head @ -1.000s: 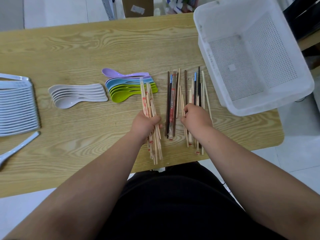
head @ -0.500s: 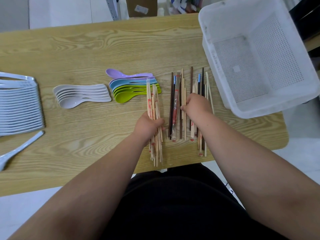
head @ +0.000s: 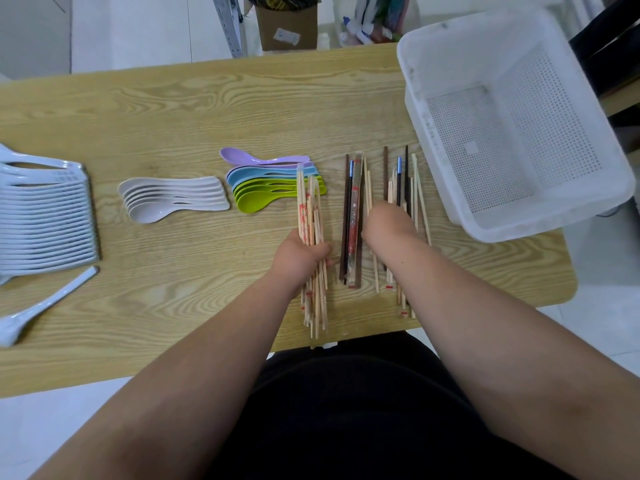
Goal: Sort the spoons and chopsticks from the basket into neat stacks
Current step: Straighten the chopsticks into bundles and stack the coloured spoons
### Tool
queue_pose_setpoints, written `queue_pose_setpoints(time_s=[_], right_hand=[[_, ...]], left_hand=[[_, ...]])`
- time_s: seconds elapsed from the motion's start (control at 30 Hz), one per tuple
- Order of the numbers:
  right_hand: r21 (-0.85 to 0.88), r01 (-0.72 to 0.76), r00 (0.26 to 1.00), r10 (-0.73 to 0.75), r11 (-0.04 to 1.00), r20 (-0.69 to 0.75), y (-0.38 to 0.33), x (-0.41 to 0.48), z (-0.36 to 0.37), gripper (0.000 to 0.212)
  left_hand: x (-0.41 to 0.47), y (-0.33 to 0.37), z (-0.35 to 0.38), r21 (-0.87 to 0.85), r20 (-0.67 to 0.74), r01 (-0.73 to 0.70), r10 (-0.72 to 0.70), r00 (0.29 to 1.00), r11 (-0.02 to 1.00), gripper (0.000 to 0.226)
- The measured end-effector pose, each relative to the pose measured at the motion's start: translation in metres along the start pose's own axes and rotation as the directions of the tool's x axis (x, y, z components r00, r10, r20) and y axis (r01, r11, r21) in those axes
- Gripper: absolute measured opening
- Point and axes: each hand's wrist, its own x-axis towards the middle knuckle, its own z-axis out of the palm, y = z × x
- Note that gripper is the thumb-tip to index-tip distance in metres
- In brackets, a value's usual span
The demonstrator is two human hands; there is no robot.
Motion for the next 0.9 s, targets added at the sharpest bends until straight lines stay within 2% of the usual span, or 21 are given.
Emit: queue_pose_setpoints(time_s=[0.27, 0.47, 0.53, 0.6, 0.63, 0.7, 0.8, 0.9], right_hand=[[0.022, -0.035, 0.999, 0.035, 0.999, -0.001, 0.001, -0.006, 0.006, 0.021], [0.004, -0.035, 0.999, 0.035, 0.999, -0.002, 0.002, -0.017, 0.009, 0.025], [0.044, -0.035, 0.999, 0.036, 0.998, -0.022, 0.006, -0.019, 0.011, 0.021], [0.084, -0.024, 0.998, 0.029, 0.996, -0.059, 0.014, -0.023, 0.007, 0.006], [0.116, 0.006, 0.996, 0.005, 0.993, -0.086, 0.019, -0.027, 0.004, 0.004], [0.249, 0.104, 0.992, -0.081, 0.963, -0.100, 0.024, -0.044, -0.006, 0.013], [0.515, 0.235, 0.967, -0.253, 0.824, -0.037, 0.016, -0.081, -0.017, 0.024], [0.649, 0.244, 0.945, -0.327, 0.721, 0.008, 0.004, -0.111, -0.012, 0.036]], left_hand=[[-0.008, 0.001, -0.003, -0.036, -0.002, -0.026, 0.026, 1.000, 0.999, 0.024], [-0.016, 0.002, -0.010, -0.041, 0.004, -0.034, 0.034, 0.999, 0.999, 0.025], [-0.019, 0.003, -0.014, -0.054, 0.006, -0.027, 0.027, 1.000, 0.998, 0.030], [-0.022, 0.005, -0.018, -0.080, 0.022, -0.022, 0.023, 0.999, 0.997, 0.030], [-0.024, 0.006, -0.020, -0.087, 0.032, -0.021, 0.024, 0.999, 0.996, 0.027], [-0.027, 0.008, -0.024, -0.113, 0.042, -0.034, 0.039, 0.998, 0.993, 0.021], [-0.033, 0.015, -0.025, -0.196, 0.067, -0.059, 0.073, 0.995, 0.979, 0.016], [-0.043, 0.021, -0.024, -0.290, 0.117, -0.077, 0.115, 0.986, 0.954, 0.012]])
